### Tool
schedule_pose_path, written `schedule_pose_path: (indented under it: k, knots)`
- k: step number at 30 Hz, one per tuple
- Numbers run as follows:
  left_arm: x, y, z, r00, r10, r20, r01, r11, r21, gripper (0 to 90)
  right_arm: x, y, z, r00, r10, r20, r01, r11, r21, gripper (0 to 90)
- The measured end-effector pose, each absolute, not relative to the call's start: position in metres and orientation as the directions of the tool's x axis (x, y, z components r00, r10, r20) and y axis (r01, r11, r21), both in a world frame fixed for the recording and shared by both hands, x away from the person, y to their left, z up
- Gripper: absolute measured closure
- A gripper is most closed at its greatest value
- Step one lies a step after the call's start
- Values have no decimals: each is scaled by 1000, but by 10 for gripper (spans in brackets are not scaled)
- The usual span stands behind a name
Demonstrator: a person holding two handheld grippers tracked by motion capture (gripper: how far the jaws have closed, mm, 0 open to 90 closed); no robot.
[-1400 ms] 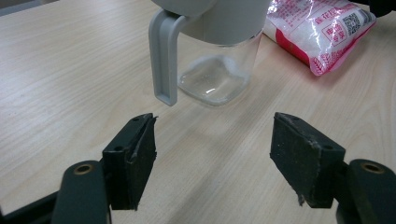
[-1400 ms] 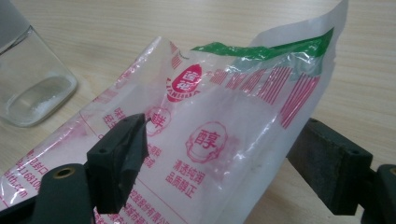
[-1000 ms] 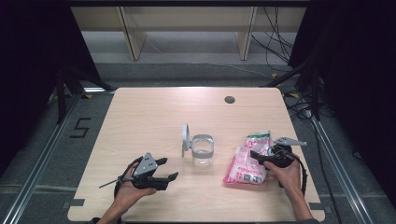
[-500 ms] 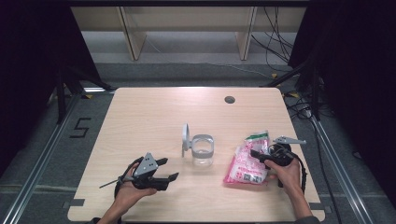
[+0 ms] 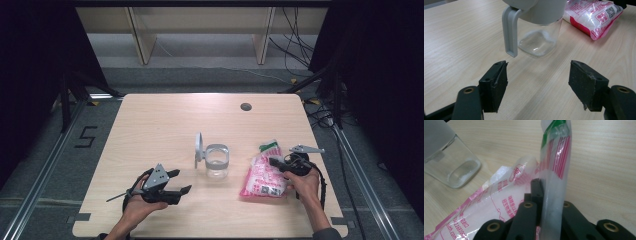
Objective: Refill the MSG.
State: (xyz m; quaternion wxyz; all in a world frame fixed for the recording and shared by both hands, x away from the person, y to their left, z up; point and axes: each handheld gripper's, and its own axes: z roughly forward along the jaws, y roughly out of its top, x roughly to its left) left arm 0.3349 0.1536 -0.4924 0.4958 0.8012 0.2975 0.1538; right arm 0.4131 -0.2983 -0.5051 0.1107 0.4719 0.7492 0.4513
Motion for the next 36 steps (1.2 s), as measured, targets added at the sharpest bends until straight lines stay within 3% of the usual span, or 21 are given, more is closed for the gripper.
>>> schedule_pose_path:
  k: [22, 29, 36]
  knots:
    - [329, 146, -492, 796, 603, -53, 318, -342, 884, 305, 376, -277, -453, -652, 727, 213, 425, 119, 897, 900]
    - [323, 136, -494, 812, 580, -57, 316, -355, 880, 304, 362, -261, -430, -721, 681, 127, 316, 160, 935, 900]
    - [321, 131, -495, 823, 565, -68, 312, -348, 884, 303, 354, -252, -419, -741, 660, 120, 283, 146, 948, 900]
